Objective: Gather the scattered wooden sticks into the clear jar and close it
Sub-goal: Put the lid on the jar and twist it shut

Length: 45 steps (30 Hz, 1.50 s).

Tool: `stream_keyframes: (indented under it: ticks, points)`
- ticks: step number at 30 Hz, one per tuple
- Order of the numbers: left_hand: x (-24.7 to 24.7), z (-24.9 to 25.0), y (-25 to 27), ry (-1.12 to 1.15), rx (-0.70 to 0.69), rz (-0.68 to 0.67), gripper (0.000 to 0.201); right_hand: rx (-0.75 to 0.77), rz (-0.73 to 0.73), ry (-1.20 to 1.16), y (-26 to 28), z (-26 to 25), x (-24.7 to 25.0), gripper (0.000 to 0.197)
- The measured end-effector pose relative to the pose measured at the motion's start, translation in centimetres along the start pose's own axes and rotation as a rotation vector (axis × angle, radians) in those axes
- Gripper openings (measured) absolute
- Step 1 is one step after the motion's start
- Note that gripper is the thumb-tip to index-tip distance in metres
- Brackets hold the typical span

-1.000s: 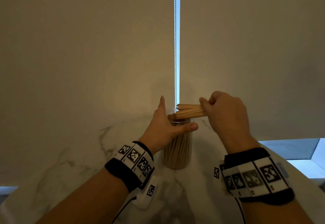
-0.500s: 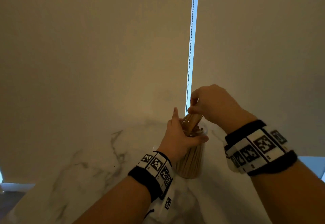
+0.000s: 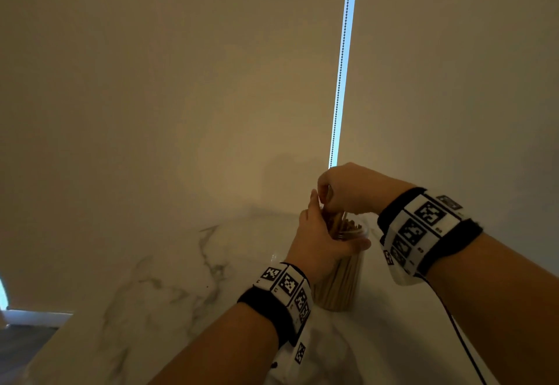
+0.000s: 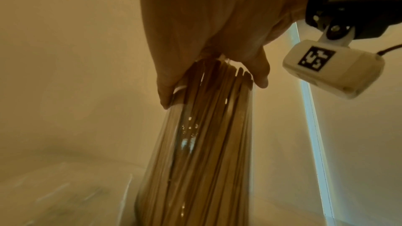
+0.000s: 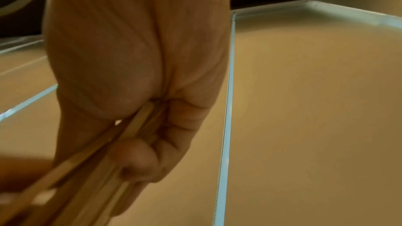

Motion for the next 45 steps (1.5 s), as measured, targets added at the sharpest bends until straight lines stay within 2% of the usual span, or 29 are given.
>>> stream_keyframes:
  ticks: [3,6,9,10,12,15,17,18,21,22,25,26,27,29,31,34,35,37,38,42,44,45]
  points:
    - [0.1,0.2,0.3,-0.012,-0.008,-0.006,0.134,-0.046,0.016,0.005,-0.1,0.7,-2.1,0.011]
    - [0.4,0.3,0.7,-0.011,-0.006,0.021,0.134,-0.075,0.020,-0.231,0.3,1.7,-2.8,0.016]
    - [0.4,0.1,0.7,-0.054,0.007,0.033,0.100,-0.115,-0.049,-0.520,1.7,3.1,-2.7,0.035]
    - [0.5,0.1,0.7,-0.065,0.005,0.041,0.094,-0.125,-0.065,-0.557,2.2,3.5,-2.6,0.039]
    - [0.7,0.0,0.6,-0.067,-0.010,0.064,0.095,-0.135,-0.029,-0.543,3.0,4.2,-2.1,0.033]
    - [0.7,-0.1,0.4,-0.074,-0.029,0.080,0.088,-0.202,0.172,-0.465,3.8,5.2,-1.0,0.009]
    - [0.7,-0.2,0.3,-0.073,-0.035,0.086,0.087,-0.219,0.256,-0.385,4.1,5.2,-0.7,0.004]
    - [0.7,-0.3,0.2,-0.072,-0.037,0.088,0.087,-0.196,0.237,-0.344,3.9,4.8,-1.1,0.007]
    - [0.7,-0.4,-0.1,-0.071,-0.032,0.094,0.082,-0.107,0.037,-0.277,3.4,3.1,-3.2,0.020]
    - [0.7,-0.5,-0.1,-0.068,-0.035,0.098,0.081,-0.106,0.026,-0.303,3.3,3.0,-3.4,0.020]
    - [0.5,-0.4,0.0,-0.077,-0.052,0.092,0.079,-0.187,0.248,-0.270,3.8,4.1,-1.6,0.003]
    - [0.5,-0.4,0.0,-0.077,-0.054,0.092,0.079,-0.191,0.306,-0.186,4.0,4.1,-1.1,0.008]
    - [0.5,-0.4,0.1,-0.075,-0.053,0.094,0.080,-0.169,0.288,-0.095,3.9,3.6,-1.3,0.010]
    - [0.4,-0.2,0.2,-0.076,-0.061,0.084,0.082,-0.066,0.144,-0.012,3.5,2.1,-2.8,0.012]
    - [0.4,-0.1,0.4,-0.063,-0.060,0.078,0.079,-0.016,0.053,-0.111,3.5,1.8,-3.3,0.016]
    - [0.6,0.4,0.7,-0.068,-0.049,0.071,0.075,-0.099,0.139,-0.375,4.2,3.7,-0.9,0.013]
    - [0.5,0.5,0.8,-0.071,-0.045,0.063,0.079,-0.122,0.159,-0.374,4.2,4.1,-0.5,0.011]
    - [0.6,0.6,0.9,-0.067,-0.036,0.061,0.082,-0.125,0.097,-0.231,4.0,3.7,-1.1,0.003]
    - [0.6,0.5,0.9,-0.060,-0.035,0.062,0.083,-0.123,0.093,-0.181,3.9,3.4,-1.6,0.007]
    - [0.6,0.5,0.8,-0.060,-0.041,0.068,0.088,-0.124,0.205,-0.239,3.5,3.2,-2.4,0.014]
    - [0.5,0.3,0.7,-0.044,-0.037,0.068,0.087,-0.087,0.159,-0.249,3.3,2.2,-3.2,0.007]
    - [0.4,0.2,0.8,-0.042,-0.033,0.057,0.091,-0.080,0.127,-0.242,3.2,1.8,-3.5,0.014]
Point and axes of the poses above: each hand's wrist, its own y-axis away from the middle knuckle, its own x-axis out of the back of the hand, z = x × y, the point moved 9 cm from there along -y, towards the middle knuckle, and after that the axes turned 3 degrees about y, right-handed, at the moved point
